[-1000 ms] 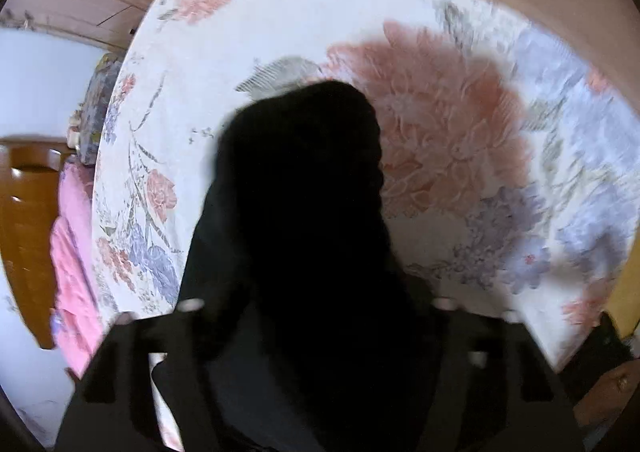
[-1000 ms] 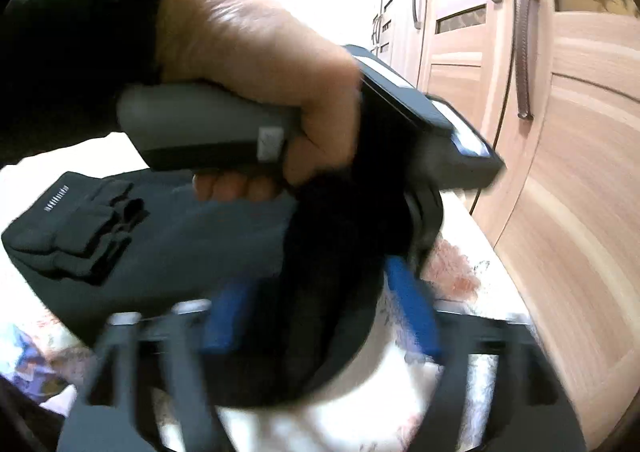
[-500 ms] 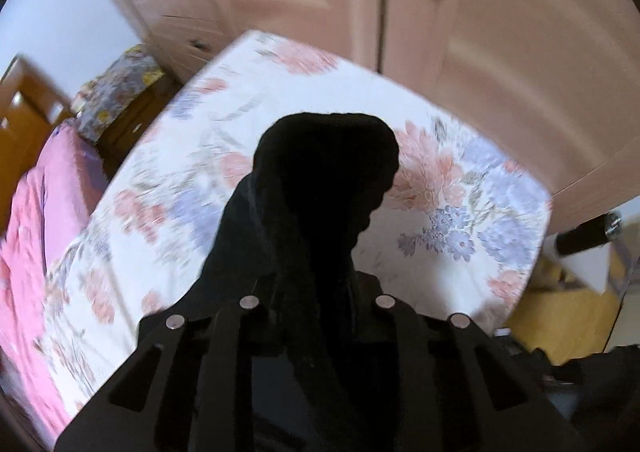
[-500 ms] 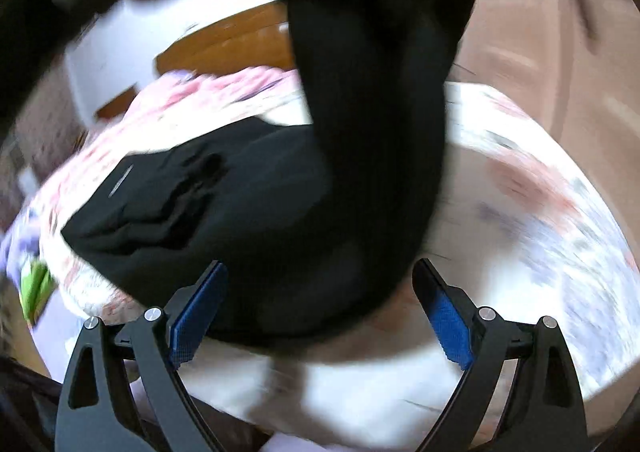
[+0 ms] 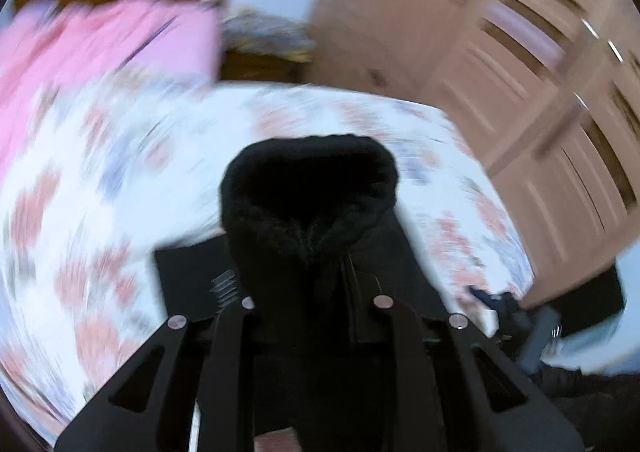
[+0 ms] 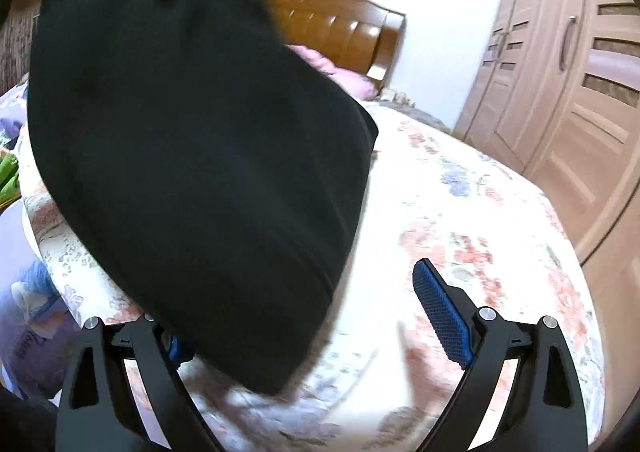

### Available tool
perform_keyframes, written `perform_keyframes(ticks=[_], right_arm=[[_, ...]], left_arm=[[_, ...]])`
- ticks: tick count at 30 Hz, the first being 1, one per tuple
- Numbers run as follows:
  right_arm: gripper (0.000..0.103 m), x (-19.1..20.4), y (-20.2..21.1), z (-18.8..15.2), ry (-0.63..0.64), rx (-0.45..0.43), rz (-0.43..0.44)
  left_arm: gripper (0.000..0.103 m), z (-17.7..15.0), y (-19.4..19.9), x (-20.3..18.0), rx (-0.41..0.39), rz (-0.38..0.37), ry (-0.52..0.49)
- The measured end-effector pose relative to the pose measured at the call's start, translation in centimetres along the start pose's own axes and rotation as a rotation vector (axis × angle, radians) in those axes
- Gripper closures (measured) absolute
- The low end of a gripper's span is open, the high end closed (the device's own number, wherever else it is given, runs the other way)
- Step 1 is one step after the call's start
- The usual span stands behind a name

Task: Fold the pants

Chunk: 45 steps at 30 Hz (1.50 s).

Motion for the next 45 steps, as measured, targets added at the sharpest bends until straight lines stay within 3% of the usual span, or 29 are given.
perform_keyframes(ticks=[2,4,7,9,10,12,13,14,15,16,17,18,19,21,24,27,31,34,36,38,41,42,44,45], right_arm=[[0.012,1.0,-0.3,0.0,0.048,0.013,-0.010],[0.012,1.2,-0.5,-0.1,0.049,0.031,-0.007],[0.011,0.7,-0.5,0.0,0.039,0.043,-0.002],[0.011,0.7,-0.8,0.3,0.040,0.052,-0.001],[0.011,0.6,-0.9,0.5,0.041,0.058,0.005],[0.011,0.5,-0.3,0.2,0.053,0.076,0.036],[0.011,0.1,0.4,-0.1,0.060,0.081,0.063],[0.011,-0.1,1.1,-0.2,0.066,0.084,0.103],[0.011,-0.2,1.9,-0.4,0.069,0.081,0.152],[0.011,-0.4,3.1,-0.7,0.069,0.067,0.207],[0.011,-0.7,4.0,-0.7,0.061,0.054,0.243],[0.011,-1.5,5.1,-0.5,0.027,0.028,0.299],[0.011,-2.1,5.9,-0.1,-0.010,0.006,0.335],[0.011,-3.4,6.9,1.2,-0.085,-0.040,0.381],[0.011,-4.8,6.1,4.4,-0.125,-0.086,0.341],[0.011,-5.3,1.9,7.7,-0.110,-0.049,0.258],[0.011,-4.3,-3.6,10.5,-0.099,0.030,0.202],[0.011,-2.7,-5.8,10.2,-0.077,0.064,0.205],[0.011,-1.4,-7.2,10.0,-0.046,0.116,0.194],[0.011,-0.8,-6.9,10.8,-0.052,0.098,0.244],[0.011,1.4,-6.4,12.0,-0.001,0.082,0.260],[0.011,2.5,-6.9,11.9,0.034,0.102,0.262],[0.009,5.7,-8.0,11.2,0.129,0.202,0.353],[0.007,6.9,-7.7,10.9,0.174,0.205,0.374]], left_arm=[[0.084,-2.4,-1.7,4.8,0.010,-0.042,0.110],[0.083,-4.2,-3.5,7.3,0.009,-0.074,0.176],[0.081,-5.8,-4.9,9.2,-0.029,-0.137,0.240],[0.073,-6.0,-4.6,9.5,-0.055,-0.159,0.254],[0.065,-6.0,-4.4,9.6,-0.059,-0.147,0.251],[0.049,-6.3,-3.6,9.9,-0.056,-0.049,0.253],[0.026,-6.4,-3.1,9.9,-0.059,0.007,0.259],[0.011,-6.6,-2.1,9.9,-0.072,0.097,0.256],[0.009,-6.9,-1.0,9.6,-0.094,0.161,0.250],[0.010,-7.2,-0.1,9.6,-0.113,0.214,0.259],[0.010,-7.4,1.6,8.9,-0.158,0.322,0.270],[0.010,-7.5,2.7,8.0,-0.200,0.369,0.261],[0.009,-7.5,3.8,6.2,-0.256,0.352,0.227],[0.007,-7.4,4.1,3.4,-0.289,0.259,0.175],[0.004,-7.2,1.6,-1.0,-0.254,0.161,0.049],[0.004,-7.9,-2.1,-2.8,-0.160,0.219,-0.018],[0.004,-11.9,-4.0,-1.9,-0.052,0.294,-0.026],[0.002,-14.2,-2.9,-0.4,-0.048,0.292,0.007],[0.002,-15.0,-2.7,0.8,-0.037,0.238,0.036],[0.002,-15.3,-2.2,0.8,-0.041,0.232,0.033],[0.004,-14.5,-1.6,0.9,-0.036,0.245,0.037],[0.004,-14.1,-1.0,0.6,-0.048,0.246,0.035],[0.003,-12.9,0.9,-0.1,-0.107,0.230,0.022],[0.003,-12.0,1.6,-0.1,-0.132,0.216,0.026]])
Point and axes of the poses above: each gripper's, at about its wrist camera, not at the fingertips, and y roughly against the way its jaws point, x to its left, z to its top, the point moved 2 cm from there along -y, roughly the way its jaws point, and after that the axes turned 2 degrees about -y, right-handed, at the moved point
